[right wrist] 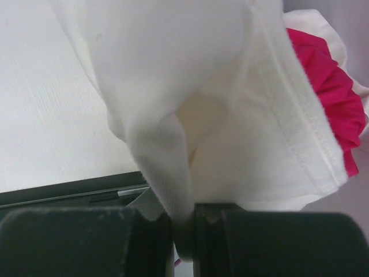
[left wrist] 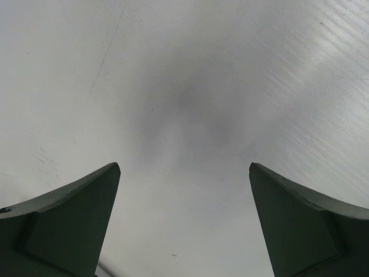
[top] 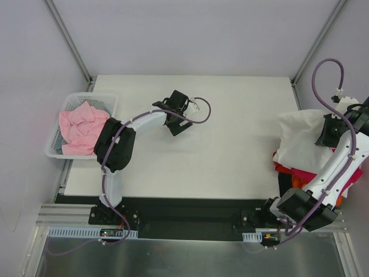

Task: Fold and stack the t-shirts
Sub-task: Neatly place the folded tshirt to the corner

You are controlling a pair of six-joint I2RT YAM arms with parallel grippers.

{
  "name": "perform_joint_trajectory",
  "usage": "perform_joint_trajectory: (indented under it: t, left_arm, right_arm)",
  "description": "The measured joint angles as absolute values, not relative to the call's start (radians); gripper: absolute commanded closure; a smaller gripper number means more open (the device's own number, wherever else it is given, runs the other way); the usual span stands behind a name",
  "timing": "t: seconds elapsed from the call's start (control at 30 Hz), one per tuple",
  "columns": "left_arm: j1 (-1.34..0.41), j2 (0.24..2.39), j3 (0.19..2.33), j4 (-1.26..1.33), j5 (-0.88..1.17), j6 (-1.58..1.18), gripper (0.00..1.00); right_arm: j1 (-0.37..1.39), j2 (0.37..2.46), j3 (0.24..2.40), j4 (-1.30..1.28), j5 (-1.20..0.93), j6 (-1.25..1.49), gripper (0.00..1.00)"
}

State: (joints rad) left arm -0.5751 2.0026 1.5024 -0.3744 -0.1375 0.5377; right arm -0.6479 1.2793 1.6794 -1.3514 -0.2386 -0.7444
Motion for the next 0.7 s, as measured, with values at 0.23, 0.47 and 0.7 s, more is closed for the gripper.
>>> perform_joint_trajectory:
  t: [0.23, 0.47, 0.7]
  left_arm:
    - [-0.575, 2.003, 1.501, -0.373, -0.137, 0.538, 0.05]
    - [-0.575, 2.003, 1.493, -0.372, -0.134, 0.538, 0.05]
    - [-0.575, 2.003, 1.492, -0.371, -0.131, 0.538, 0.04]
  right_arm:
    - [-0.789, 1.27, 1.679, -1.353, -0.294, -0.832, 0.99]
    - [-0.942, 1.271, 1.649, -1.353, -0.33, -0.934, 0.99]
    - [-1.074, 1.307, 1.649, -1.353, -0.345, -1.014, 0.99]
